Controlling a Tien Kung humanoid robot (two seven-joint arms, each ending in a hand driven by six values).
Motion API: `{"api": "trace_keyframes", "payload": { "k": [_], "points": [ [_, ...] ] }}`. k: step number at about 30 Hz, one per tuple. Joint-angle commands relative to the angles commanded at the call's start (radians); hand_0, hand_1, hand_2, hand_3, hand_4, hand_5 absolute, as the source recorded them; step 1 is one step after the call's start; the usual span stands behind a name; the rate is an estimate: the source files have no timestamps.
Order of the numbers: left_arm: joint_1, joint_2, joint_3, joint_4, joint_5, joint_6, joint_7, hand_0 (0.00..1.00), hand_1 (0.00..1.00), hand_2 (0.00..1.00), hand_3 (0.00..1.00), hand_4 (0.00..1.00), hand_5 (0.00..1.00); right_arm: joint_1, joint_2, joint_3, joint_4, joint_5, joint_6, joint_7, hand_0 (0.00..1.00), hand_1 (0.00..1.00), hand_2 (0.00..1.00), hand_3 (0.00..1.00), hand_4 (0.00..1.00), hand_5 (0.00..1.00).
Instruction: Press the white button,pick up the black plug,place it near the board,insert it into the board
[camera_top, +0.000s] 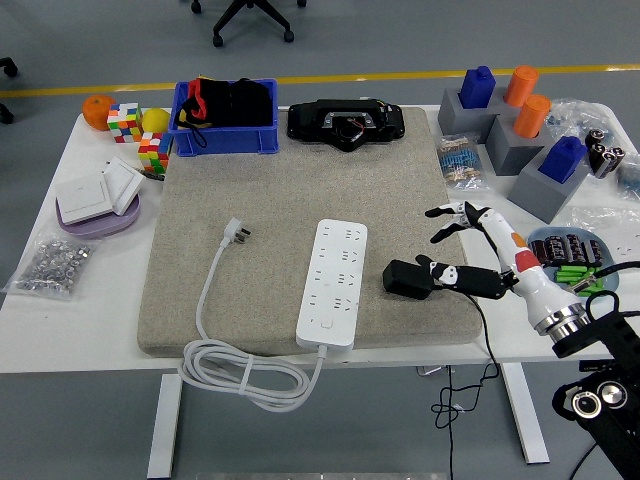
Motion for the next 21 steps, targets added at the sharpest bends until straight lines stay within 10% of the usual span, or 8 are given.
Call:
{"api": "trace_keyframes", "payload": {
  "k": [4,5,21],
  "points": [
    [0.0,0.001,-0.002,0.0,0.001,0.0,0.0,0.773,0.709,0.665,0.734,0.648,0.539,0.024,-0.009,-0.055,-0.006,0.005,0.011,-0.012,0.159,0.068,0.153,0.62,0.23,0.002],
    [0.0,0.001,-0.001,0.0,0.002,0.0,0.001,0.773,0.709,0.665,0.734,0.648,0.54,0.034,-0.012,-0.073,-0.007,0.008,0.016,-0.018,0.002,0.002,0.056,0.599,0.35,0.002],
    [-0.002,0.003,-0.001,0.0,-0.001,0.0,0.002,0.774,0.709,0.665,0.734,0.649,0.54,0.127,-0.014,-0.215,-0.032,0.005,0.143,-0.144,0.002,0.002,0.041,0.609,0.293,0.002]
  ]
}}
